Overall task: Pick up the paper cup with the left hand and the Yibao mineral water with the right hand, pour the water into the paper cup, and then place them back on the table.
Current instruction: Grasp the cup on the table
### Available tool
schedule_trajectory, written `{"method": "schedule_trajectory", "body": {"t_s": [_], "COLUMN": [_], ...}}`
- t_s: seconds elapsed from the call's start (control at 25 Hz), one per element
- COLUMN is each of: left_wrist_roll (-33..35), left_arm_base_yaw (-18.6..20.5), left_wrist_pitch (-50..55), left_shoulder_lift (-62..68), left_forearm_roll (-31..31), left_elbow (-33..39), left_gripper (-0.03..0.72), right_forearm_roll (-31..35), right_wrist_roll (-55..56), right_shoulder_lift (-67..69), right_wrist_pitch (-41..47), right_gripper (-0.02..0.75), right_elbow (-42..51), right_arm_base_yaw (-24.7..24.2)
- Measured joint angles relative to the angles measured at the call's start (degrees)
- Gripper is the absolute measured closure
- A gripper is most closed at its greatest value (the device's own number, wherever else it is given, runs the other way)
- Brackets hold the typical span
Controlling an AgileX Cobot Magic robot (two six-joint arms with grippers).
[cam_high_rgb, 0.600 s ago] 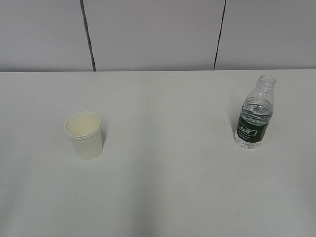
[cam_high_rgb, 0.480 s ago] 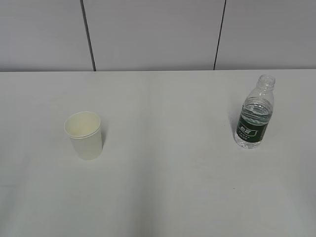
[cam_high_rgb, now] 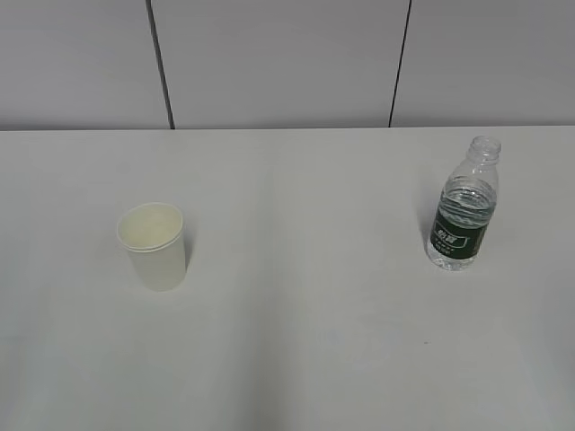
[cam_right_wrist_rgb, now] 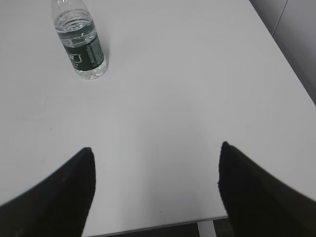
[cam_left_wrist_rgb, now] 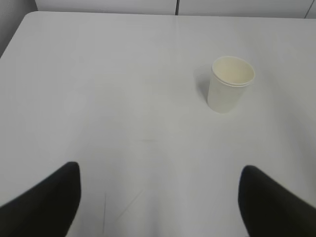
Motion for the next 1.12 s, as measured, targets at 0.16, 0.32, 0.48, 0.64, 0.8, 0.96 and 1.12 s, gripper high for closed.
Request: {"method": "schedule_trajectory", "body": {"t_s": [0.16, 0.32, 0.48, 0.64, 0.8, 0.96, 1.12], "left_wrist_roll": [0.00, 0.00, 0.25, 2.00, 2.27, 2.30, 2.30], "left_arm_base_yaw": [0.00, 0.00, 0.00, -0.72, -5.32, -11.00, -18.77], "left_wrist_pitch": [0.00, -1.95, -9.37, -20.98, -29.71, -34.50, -40.71], "left_shoulder_lift": [0.00, 2.83, 10.59, 18.93, 25.77, 31.38, 34.05], "left_forearm_roll": [0.00, -1.26, -1.41, -2.00, -2.21, -2.32, -1.15], "left_elbow": [0.00, -1.70, -4.47, -5.22, -5.29, -5.29, -5.29], "left_gripper": [0.118, 0.120, 0.120, 0.120, 0.120, 0.120, 0.120], "right_forearm_roll": [0.00, 0.00, 0.00, 0.00, 0.00, 0.00, 0.00], "right_wrist_roll": [0.00, 0.00, 0.00, 0.00, 0.00, 0.00, 0.00], "right_shoulder_lift": [0.00, 0.00, 0.00, 0.00, 0.00, 0.00, 0.00], "right_wrist_pitch": [0.00, 0.00, 0.00, 0.00, 0.00, 0.00, 0.00], "right_gripper": [0.165, 0.165, 0.165, 0.165, 0.165, 0.165, 0.165], "right_elbow": [0.00, 0.00, 0.00, 0.00, 0.00, 0.00, 0.00], "right_arm_base_yaw": [0.00, 0.00, 0.00, 0.00, 0.00, 0.00, 0.00]}}
